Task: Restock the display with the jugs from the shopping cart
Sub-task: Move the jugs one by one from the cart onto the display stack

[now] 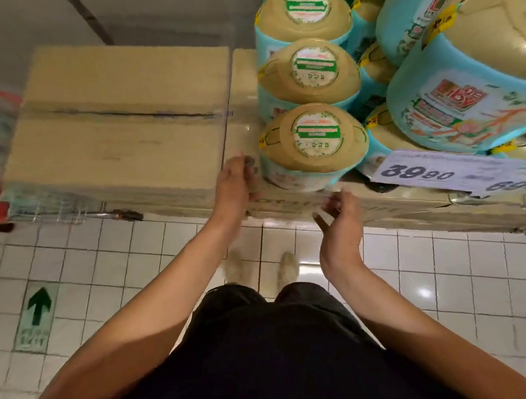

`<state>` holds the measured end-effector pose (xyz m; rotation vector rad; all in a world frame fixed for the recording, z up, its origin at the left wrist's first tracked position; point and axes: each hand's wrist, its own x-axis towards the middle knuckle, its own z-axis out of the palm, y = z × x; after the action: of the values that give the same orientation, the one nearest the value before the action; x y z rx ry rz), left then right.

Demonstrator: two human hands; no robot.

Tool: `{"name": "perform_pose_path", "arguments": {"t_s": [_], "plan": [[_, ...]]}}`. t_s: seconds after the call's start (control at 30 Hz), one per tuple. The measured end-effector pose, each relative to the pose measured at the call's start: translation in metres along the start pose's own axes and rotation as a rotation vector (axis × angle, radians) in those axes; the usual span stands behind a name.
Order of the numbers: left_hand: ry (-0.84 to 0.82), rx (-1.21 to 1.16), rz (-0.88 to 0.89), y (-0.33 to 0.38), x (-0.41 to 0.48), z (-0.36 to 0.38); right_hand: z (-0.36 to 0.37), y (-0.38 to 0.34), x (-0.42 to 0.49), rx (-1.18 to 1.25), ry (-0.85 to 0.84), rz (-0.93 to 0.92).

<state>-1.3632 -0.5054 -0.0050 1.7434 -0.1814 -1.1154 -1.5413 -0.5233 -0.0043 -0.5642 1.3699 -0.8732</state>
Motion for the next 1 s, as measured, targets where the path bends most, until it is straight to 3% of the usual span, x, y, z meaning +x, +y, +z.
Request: {"name": "perform_pose_path", "arguments": {"t_s": [0.3,0.5,0.77,1.0], "plan": [[0.196,-0.091,0.071,-0.064,-0.087,-0.154,0.059,0.069,-0.084,-0.443,-0.625,0.012],[0.426,-0.294,0.053,-0.126,-0.162,-0.29,0.142,0.119,-0.155,-0.628,-0.912,-0.008],[0.625,-0.503,-0.024,-0.227,-0.248,-0.457,0.225,0.228,-0.261,-0.861,-1.168,0.007],[0.702,-0.599,-0.001,-0.245,-0.262,-0.571,0.277,0.286,-0.305,-1.017,-1.193,0.009]]}}
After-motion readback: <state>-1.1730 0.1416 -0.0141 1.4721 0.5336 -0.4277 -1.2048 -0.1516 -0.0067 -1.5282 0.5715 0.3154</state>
